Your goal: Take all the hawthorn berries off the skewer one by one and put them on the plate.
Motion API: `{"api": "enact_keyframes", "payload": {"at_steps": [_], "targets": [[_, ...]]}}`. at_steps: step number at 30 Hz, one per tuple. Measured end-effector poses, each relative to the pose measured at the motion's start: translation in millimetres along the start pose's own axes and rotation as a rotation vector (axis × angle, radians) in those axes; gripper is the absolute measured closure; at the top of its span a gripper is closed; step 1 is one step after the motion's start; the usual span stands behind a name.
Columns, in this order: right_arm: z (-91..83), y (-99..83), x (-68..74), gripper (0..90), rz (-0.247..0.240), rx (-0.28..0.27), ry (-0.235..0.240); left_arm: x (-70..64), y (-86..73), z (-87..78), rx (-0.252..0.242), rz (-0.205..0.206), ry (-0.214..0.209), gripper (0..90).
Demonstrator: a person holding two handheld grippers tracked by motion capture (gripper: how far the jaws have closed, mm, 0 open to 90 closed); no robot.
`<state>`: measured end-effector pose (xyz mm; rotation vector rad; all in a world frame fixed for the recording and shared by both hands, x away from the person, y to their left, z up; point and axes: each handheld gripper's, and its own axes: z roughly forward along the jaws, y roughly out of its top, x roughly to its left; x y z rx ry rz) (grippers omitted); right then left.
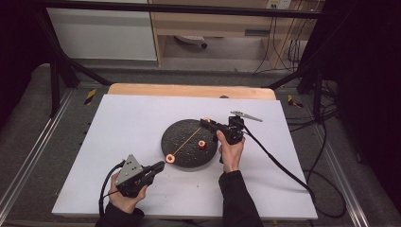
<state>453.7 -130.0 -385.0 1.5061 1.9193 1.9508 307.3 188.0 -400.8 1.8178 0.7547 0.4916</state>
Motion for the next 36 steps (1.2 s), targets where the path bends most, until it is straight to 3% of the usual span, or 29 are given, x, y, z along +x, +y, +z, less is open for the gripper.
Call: {"api": "enact_keyframes", "payload": {"at_steps": [9,13,21,36], "targets": [[-3.6,9.1,-10.6,62.9,-0.027,-0.014,-0.059,4.6,-0.5,-2.1,-0.001,-0.012,0.015,88.3],[1.1,-0.6,-17.2,62.8,-0.027,0.017,-0.078,8.0,-0.2,-3.8,-0.006,-0.021,0.024,88.3],[28.6,-31.1,-35.2,62.6,-0.057,0.134,-0.148,9.3,-1.0,-2.8,0.003,-0.025,0.025,88.3],[40.7,-47.3,-46.7,61.4,-0.106,0.195,-0.212,8.4,-1.5,-0.1,0.016,-0.024,0.017,88.3]]}}
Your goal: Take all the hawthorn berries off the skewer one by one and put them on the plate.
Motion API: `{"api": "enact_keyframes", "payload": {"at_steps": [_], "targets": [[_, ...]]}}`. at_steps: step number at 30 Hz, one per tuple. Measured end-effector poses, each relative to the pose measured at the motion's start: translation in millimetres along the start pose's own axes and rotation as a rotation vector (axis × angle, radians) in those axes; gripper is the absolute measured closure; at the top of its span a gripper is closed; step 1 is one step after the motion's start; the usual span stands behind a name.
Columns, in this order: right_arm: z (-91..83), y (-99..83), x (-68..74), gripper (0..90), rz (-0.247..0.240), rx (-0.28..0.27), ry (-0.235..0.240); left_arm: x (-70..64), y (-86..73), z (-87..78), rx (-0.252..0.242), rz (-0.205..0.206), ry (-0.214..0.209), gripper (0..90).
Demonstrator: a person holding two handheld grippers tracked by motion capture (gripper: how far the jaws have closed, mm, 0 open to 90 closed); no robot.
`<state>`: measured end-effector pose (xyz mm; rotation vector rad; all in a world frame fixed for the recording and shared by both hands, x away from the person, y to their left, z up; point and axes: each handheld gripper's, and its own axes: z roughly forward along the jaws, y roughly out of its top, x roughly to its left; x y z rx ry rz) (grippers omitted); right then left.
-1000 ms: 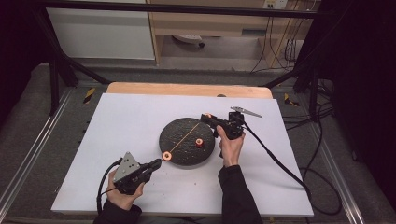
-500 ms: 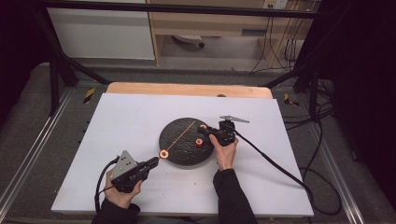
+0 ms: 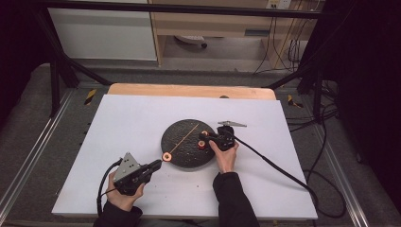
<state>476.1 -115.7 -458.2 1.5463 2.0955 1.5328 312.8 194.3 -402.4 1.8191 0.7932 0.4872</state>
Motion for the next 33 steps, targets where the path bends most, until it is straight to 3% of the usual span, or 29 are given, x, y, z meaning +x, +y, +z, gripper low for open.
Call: {"api": "enact_keyframes", "payload": {"at_steps": [6,13,17,18,19,24,28,33], "targets": [[-0.7,0.3,0.1,57.2,-0.009,0.006,-0.006,-0.2,-0.2,0.7,0.005,0.002,-0.001,88.3],[-16.1,8.7,6.7,50.1,-0.044,-0.019,-0.004,-0.1,-0.2,0.7,0.006,0.002,0.001,88.3],[-29.0,10.9,15.3,38.5,-0.058,-0.034,0.030,0.3,-0.4,0.8,0.005,0.001,0.003,88.3],[-35.5,10.4,20.3,30.7,-0.070,-0.040,0.052,0.4,-0.4,0.9,0.005,0.001,0.004,88.2],[-35.5,10.4,20.3,30.7,-0.070,-0.040,0.052,0.4,-0.4,0.9,0.005,0.001,0.005,88.2],[-48.6,5.5,32.0,14.3,-0.065,-0.044,0.110,0.2,-0.9,2.2,0.012,0.006,0.006,88.3],[-54.7,-0.6,39.7,6.4,-0.058,-0.029,0.140,0.2,-1.3,3.1,0.013,0.003,0.008,88.3],[-59.5,-7.7,46.7,3.6,-0.053,-0.020,0.162,-0.3,-1.7,3.7,0.015,0.005,0.012,88.2]]}}
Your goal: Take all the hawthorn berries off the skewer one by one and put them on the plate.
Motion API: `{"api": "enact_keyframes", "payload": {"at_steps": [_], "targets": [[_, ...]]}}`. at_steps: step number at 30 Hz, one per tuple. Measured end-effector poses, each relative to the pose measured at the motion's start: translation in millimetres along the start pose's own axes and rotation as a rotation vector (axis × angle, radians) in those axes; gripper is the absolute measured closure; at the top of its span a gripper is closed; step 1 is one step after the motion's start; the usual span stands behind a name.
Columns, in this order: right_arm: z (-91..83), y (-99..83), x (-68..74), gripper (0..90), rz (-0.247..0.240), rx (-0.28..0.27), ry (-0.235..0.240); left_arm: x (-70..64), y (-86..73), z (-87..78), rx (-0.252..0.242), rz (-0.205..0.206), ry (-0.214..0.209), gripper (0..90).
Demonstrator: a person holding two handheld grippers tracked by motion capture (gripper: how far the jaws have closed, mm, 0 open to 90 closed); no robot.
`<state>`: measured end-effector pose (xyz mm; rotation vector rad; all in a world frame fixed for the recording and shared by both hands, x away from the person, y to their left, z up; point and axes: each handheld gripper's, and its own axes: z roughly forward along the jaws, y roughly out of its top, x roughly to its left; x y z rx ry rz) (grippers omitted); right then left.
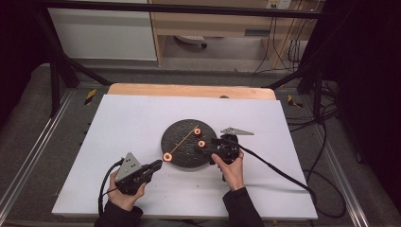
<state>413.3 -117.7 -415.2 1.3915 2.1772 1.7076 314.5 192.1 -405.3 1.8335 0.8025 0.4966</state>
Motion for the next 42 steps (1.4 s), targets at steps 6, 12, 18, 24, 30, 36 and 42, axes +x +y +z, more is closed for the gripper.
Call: {"api": "enact_keyframes", "payload": {"at_steps": [6,12,18,24,30,36,42], "targets": [[-2.5,-7.5,8.5,3.5,0.004,-0.016,0.028,-0.6,-0.7,1.8,0.004,0.001,-0.001,88.2],[-1.0,-18.1,17.1,4.5,0.019,-0.052,0.047,-1.9,-1.5,3.3,0.010,0.006,-0.005,88.2],[2.6,-27.0,22.2,5.3,0.043,-0.073,0.068,-3.8,-1.9,5.4,0.014,0.010,-0.009,88.2],[6.2,-35.0,28.3,9.8,0.061,-0.082,0.102,-6.8,-2.9,9.3,0.022,0.017,-0.012,88.3],[6.3,-38.4,30.8,16.2,0.071,-0.080,0.135,-10.3,-3.1,15.9,0.025,0.025,-0.023,88.2],[7.2,-40.0,31.2,23.9,0.083,-0.077,0.168,-16.4,-1.9,24.2,0.030,0.032,-0.039,88.2],[8.0,-41.1,31.0,34.8,0.094,-0.069,0.201,-26.4,0.0,29.7,0.021,0.050,-0.052,88.2]]}}
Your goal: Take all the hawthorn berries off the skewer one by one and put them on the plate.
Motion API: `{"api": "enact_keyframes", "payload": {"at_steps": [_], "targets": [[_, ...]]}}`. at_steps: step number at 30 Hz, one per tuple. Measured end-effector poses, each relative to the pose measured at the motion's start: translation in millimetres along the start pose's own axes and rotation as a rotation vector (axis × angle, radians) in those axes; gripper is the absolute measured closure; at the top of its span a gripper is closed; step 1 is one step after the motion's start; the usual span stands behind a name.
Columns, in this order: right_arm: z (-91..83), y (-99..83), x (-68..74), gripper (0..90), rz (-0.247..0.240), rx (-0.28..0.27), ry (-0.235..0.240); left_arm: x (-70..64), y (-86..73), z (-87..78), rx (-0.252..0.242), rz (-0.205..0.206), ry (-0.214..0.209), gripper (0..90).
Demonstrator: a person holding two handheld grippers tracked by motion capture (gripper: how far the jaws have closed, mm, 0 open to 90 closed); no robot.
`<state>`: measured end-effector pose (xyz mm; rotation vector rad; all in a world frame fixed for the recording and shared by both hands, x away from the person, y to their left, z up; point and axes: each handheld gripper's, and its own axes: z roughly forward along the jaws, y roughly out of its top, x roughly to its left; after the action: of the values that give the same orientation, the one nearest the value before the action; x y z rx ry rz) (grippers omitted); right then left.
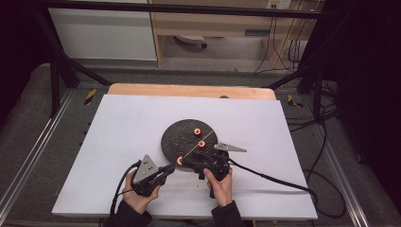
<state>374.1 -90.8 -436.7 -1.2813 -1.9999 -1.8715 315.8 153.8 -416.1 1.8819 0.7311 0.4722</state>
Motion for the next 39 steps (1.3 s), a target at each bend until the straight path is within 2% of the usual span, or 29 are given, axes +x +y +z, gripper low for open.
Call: {"api": "enact_keyframes", "payload": {"at_steps": [12,21,26,39], "targets": [[0.7,-0.5,-0.2,52.2,0.050,0.002,0.066,-7.6,1.8,1.8,-0.016,0.016,-0.011,88.2],[1.5,-2.1,-0.9,64.3,0.085,0.024,0.110,-9.9,1.9,2.5,-0.015,0.023,-0.013,88.3],[0.9,-1.3,-0.8,65.4,0.095,0.029,0.114,-10.2,2.0,2.0,-0.017,0.025,-0.011,88.2],[-1.8,13.0,-3.6,66.3,0.100,-0.003,0.093,-5.7,3.6,-5.8,-0.030,0.014,-0.009,88.3]]}}
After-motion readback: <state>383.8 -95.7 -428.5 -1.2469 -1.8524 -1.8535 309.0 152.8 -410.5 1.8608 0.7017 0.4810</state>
